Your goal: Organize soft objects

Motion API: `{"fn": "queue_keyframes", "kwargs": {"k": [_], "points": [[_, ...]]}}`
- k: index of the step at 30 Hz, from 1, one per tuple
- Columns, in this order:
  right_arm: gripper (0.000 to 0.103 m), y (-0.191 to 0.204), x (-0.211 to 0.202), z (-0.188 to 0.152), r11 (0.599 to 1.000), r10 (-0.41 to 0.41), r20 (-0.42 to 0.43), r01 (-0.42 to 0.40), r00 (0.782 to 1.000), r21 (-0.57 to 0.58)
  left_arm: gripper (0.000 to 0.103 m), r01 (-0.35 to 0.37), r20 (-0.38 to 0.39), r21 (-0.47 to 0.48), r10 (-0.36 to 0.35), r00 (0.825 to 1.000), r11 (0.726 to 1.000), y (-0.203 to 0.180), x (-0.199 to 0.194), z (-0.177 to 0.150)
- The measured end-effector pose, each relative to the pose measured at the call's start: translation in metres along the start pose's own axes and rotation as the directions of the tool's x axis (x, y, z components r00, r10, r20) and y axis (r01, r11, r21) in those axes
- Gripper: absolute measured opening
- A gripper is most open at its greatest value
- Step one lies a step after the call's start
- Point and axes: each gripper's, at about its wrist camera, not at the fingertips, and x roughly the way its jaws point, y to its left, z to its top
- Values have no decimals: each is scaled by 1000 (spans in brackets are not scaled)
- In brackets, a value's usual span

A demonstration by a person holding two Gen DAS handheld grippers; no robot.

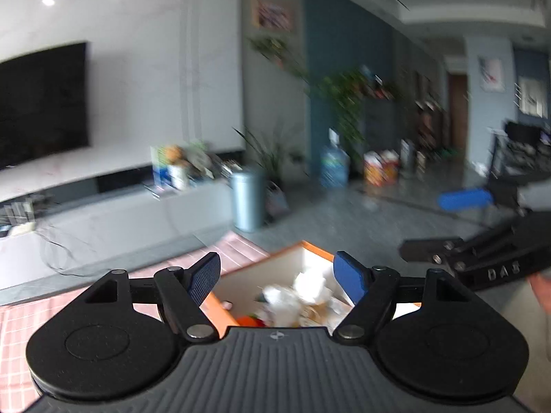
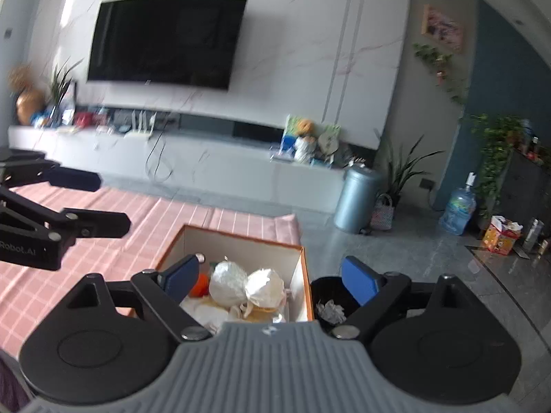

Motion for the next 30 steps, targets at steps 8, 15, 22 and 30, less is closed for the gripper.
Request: {"fn": "queue_keyframes", "kwargs": {"k": [8,15,22,30], "points": [[97,44,-20,-39,987,-42,108,24,993,161,82,-119,59,-88,124,991,989,7,-31,-33],[98,77,-23,-75,979,-98,103,78,990,187,88,-308,19,-94,311,950,947,-2,-44,-73],[100,94,-22,-98,972,-155,93,135,983,191,95,-331,-23,-75,331,944,941,-5,-39,-89],[100,104,-14,-114,983,-121,47,113,992,142,101,-361,-143,-153,341,929,920,3,-41,-116]]}}
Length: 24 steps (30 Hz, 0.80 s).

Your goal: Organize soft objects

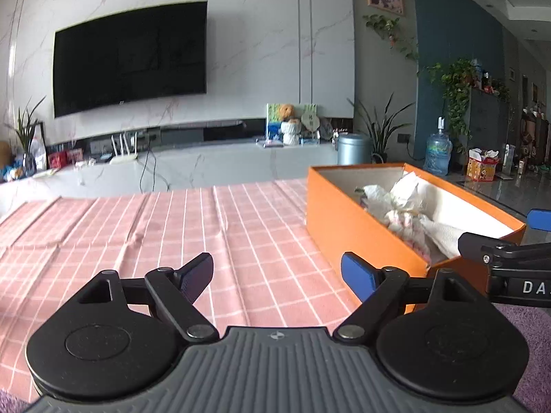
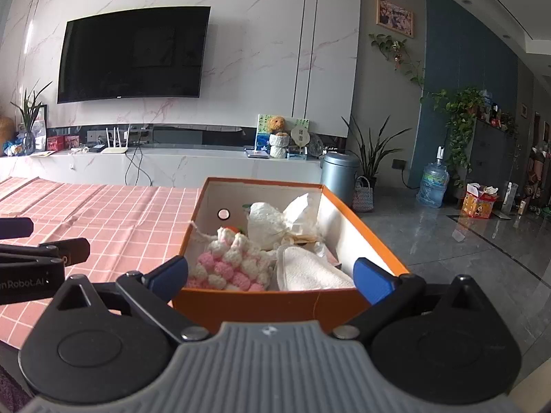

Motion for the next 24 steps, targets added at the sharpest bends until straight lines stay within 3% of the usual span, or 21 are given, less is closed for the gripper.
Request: {"fn": "queue_keyframes", "kwargs": {"k": [10,24], "points": [[100,6,10,-7,1000,23,-76,-24,997,-15,103,-28,-40,-6,28,999,1000,0,-5,-6],[100,0,11,-8,1000,17,-88,-16,996,8,103,-35,-52,-7,34,998,999,-1,-7,-4]]}}
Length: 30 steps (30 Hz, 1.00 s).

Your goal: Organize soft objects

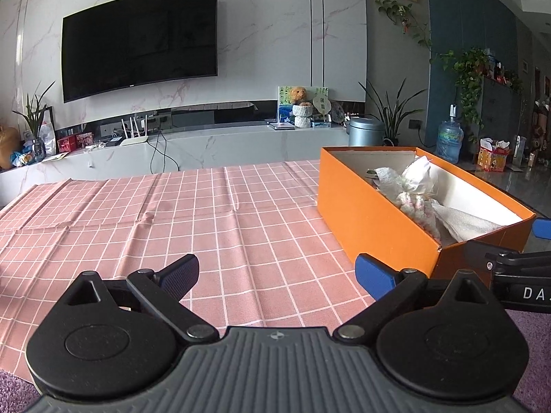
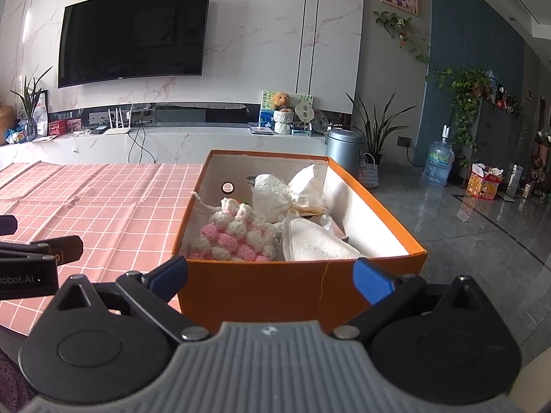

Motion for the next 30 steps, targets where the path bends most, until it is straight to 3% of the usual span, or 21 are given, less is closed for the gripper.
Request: {"fn": "queue_keyframes", "kwargs": {"k": [30], "points": [[100,0,5,0,1000,22,-11,-22,1000,3,103,-6,2,-3,6,1000,1000,3,-5,3]]}}
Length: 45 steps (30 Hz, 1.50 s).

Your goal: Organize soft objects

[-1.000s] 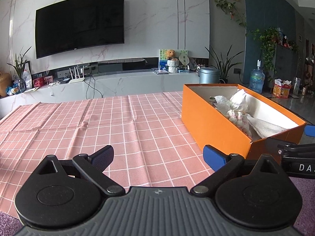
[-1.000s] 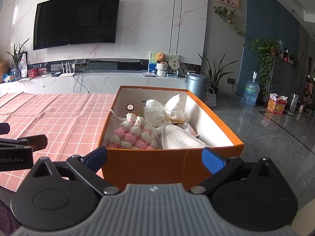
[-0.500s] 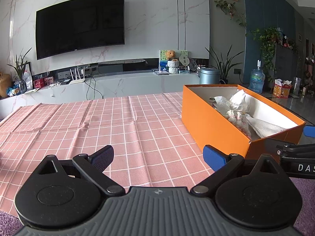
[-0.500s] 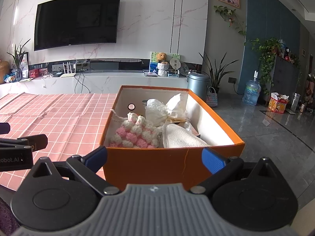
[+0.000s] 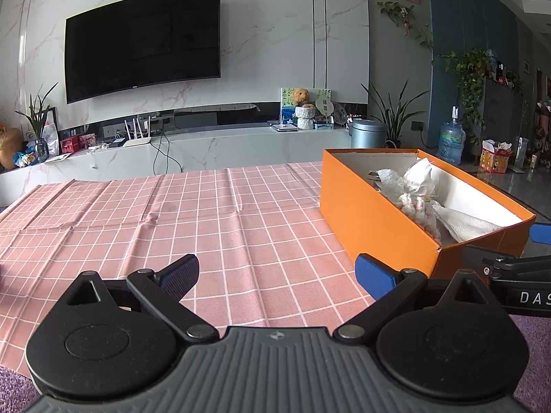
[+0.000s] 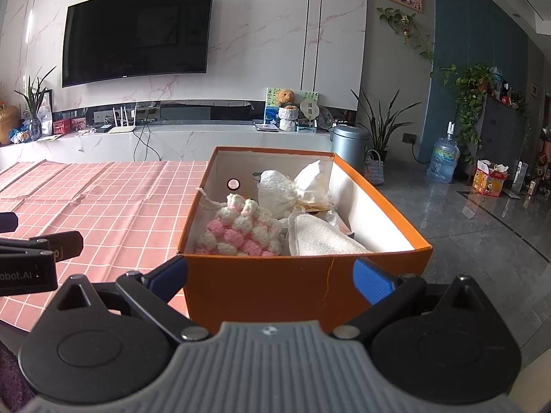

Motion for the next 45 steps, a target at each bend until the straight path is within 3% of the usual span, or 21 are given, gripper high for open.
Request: {"fn": "queue_keyframes", "kwargs": {"k": [45], "points": [[100,-2,7,-5,1000,12,-22,-12,1000,7,103,-13,7,-2,13,1000,1000,-2,-6,2]]}}
